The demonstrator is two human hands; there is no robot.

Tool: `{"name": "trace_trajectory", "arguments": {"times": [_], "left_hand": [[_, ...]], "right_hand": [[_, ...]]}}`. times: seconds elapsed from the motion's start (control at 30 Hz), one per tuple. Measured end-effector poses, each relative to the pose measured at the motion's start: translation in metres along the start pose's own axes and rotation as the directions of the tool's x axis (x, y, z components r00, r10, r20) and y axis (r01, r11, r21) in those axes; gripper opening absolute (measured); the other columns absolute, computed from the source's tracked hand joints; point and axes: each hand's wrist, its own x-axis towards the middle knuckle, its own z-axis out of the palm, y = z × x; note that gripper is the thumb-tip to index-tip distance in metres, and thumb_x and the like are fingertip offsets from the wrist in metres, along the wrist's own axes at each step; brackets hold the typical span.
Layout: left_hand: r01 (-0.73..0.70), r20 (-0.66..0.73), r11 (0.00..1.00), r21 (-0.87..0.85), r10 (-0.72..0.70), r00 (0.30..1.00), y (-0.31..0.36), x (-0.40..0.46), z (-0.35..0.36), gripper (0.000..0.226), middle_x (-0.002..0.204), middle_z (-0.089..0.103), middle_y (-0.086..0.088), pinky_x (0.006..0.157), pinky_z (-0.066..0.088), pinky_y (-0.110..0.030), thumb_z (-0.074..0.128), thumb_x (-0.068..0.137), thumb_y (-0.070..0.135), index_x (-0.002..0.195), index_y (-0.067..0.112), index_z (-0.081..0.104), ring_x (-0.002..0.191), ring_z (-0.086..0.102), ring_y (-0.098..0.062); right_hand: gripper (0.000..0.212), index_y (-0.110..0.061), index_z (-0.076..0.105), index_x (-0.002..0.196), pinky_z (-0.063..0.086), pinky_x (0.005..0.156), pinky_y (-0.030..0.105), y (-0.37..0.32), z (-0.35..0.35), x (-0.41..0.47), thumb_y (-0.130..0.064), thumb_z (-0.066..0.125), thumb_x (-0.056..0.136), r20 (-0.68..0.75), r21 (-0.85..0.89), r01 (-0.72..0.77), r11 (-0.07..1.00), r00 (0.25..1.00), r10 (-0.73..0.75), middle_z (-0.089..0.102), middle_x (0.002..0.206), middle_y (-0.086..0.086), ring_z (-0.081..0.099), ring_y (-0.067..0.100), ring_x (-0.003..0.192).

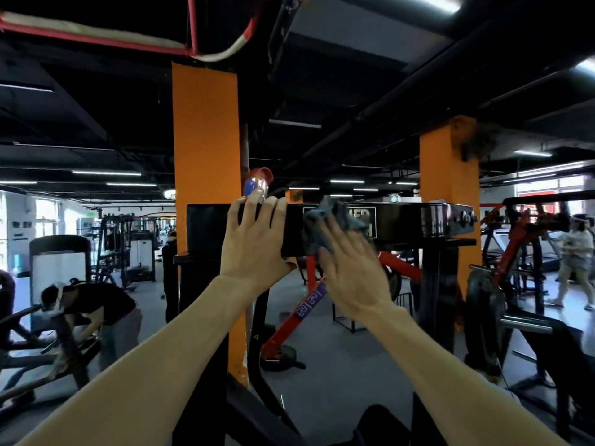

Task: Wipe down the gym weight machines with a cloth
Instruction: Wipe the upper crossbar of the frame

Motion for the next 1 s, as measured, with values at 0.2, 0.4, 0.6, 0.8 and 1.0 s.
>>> {"name": "trace_trajectory", "arguments": {"times": [0.2, 0.4, 0.6, 0.8, 1.0], "left_hand": [[0.006, 0.044, 0.999, 0.047, -0.008, 0.999, 0.003, 0.001, 0.001, 0.103, 0.149, 0.039, -0.011, 0.12, 0.019, -0.055, 0.045, 0.077, 0.079, 0.15, 0.008, 0.033, 0.148, 0.023, -0.037], [0.001, 0.08, 0.99, 0.141, -0.012, 0.997, 0.007, 0.0, 0.0, 0.09, 0.154, 0.034, -0.014, 0.118, 0.02, -0.059, 0.038, 0.086, 0.064, 0.154, 0.006, 0.026, 0.149, 0.02, -0.04], [-0.035, 0.103, 0.992, 0.121, 0.023, 0.994, 0.006, 0.004, -0.006, 0.126, 0.148, 0.044, -0.017, 0.114, 0.026, -0.062, 0.051, 0.065, 0.094, 0.15, 0.003, 0.034, 0.144, 0.029, -0.041], [-0.042, 0.244, 0.973, 0.229, -0.016, 0.97, 0.021, 0.016, -0.008, 0.142, 0.164, 0.018, -0.001, 0.109, 0.024, -0.076, 0.04, 0.059, 0.103, 0.162, 0.015, -0.002, 0.15, 0.013, -0.037], [-0.135, 0.216, 0.954, 0.269, 0.076, 0.973, 0.063, 0.035, -0.002, 0.147, 0.17, 0.001, -0.007, 0.117, 0.003, -0.073, 0.043, 0.062, 0.101, 0.158, 0.009, -0.019, 0.156, -0.003, -0.035]], "right_hand": [[0.06, -0.022, 0.0, 0.161, -0.008, 0.126, 0.036, 0.025, -0.006, -0.002, -0.046, 0.006, 0.107, -0.011, 0.005, -0.409, 0.913, 0.913, 0.409, -0.005, 0.169, -0.001, -0.012, 0.014, 0.155], [0.058, -0.021, 0.024, 0.16, 0.005, 0.127, 0.038, -0.048, 0.01, 0.008, -0.04, 0.017, 0.106, -0.088, -0.007, -0.011, 1.0, 0.996, 0.011, 0.015, 0.169, 0.0, 0.006, 0.019, 0.156], [0.058, -0.026, 0.006, 0.162, 0.007, 0.127, 0.038, 0.027, -0.008, 0.009, -0.046, 0.012, 0.108, -0.029, -0.159, 0.092, 0.983, 0.995, -0.098, 0.002, 0.169, -0.006, 0.004, 0.015, 0.156], [0.062, -0.016, 0.009, 0.161, 0.003, 0.127, 0.037, 0.11, -0.016, 0.002, -0.044, 0.01, 0.107, -0.115, -0.075, -0.296, 0.952, 0.951, 0.286, 0.008, 0.169, 0.003, 0.001, 0.017, 0.156], [0.066, -0.014, 0.007, 0.162, 0.007, 0.124, 0.033, 0.05, -0.007, 0.0, -0.043, 0.014, 0.104, -0.107, -0.002, -0.088, 0.996, 0.99, 0.087, 0.004, 0.17, 0.002, 0.006, 0.018, 0.156]]}}
